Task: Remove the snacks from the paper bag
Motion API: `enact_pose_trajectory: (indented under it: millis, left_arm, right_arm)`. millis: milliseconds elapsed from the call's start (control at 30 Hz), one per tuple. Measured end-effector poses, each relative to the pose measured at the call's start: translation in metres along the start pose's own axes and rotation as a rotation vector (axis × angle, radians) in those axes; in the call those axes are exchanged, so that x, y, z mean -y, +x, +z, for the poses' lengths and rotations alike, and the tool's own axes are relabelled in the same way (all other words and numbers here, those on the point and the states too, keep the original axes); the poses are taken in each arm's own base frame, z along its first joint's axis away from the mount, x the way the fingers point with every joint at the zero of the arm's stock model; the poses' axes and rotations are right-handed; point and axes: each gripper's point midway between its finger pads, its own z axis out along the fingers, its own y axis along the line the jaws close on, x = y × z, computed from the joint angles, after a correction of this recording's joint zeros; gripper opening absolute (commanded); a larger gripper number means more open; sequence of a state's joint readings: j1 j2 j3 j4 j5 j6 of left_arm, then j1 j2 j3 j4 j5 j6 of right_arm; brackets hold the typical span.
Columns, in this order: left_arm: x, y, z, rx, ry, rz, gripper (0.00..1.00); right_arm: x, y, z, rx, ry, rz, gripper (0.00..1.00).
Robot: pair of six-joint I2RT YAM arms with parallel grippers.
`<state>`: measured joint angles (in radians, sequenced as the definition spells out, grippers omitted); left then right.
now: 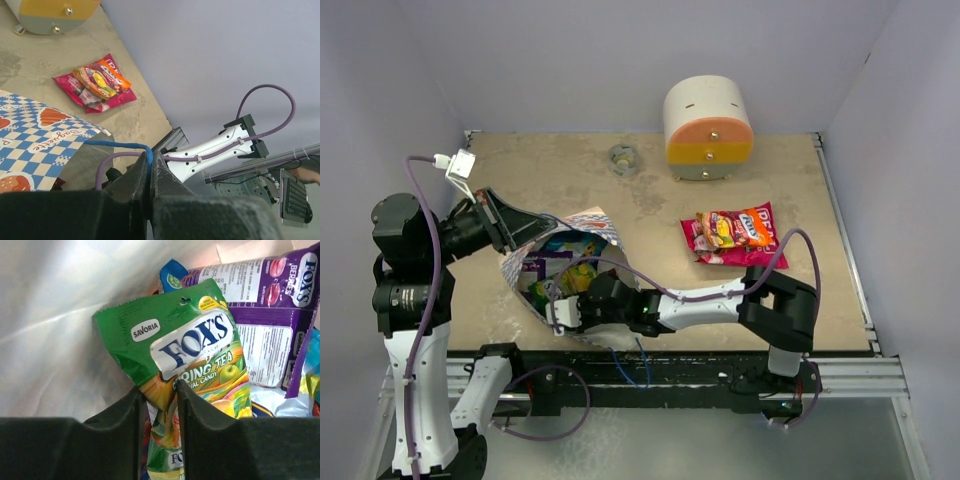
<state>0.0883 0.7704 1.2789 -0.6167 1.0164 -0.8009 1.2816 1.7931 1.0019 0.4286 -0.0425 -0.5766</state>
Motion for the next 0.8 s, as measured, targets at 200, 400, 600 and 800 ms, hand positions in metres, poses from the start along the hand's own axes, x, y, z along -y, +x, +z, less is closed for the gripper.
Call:
enact_pose_trajectory:
  millis: [200,400,600,800]
  left_arm:
    - [-0.001,0.0,0.0,0.001,-0.006,-0.005,0.0]
    - [-0.002,0.0,0.0,0.002,-0.008,-0.007,0.0]
    - [-0.004,-0.002,0.002,0.004,-0.016,-0.012,0.0]
    - [-0.01,-0.005,0.004,0.012,-0.033,-0.022,0.0]
  right_arm:
    - [0.006,-0.008,0.001,0.014,0.009,0.002,0.03]
    - [0.017,-0.022,-0.019,0.034,0.028,0.038,0.0]
    - [0.022,-0.037,-0.059,0.072,0.049,0.113,0.0]
    - [0.019,-0.049,-0.097,0.098,0.029,0.195,0.0]
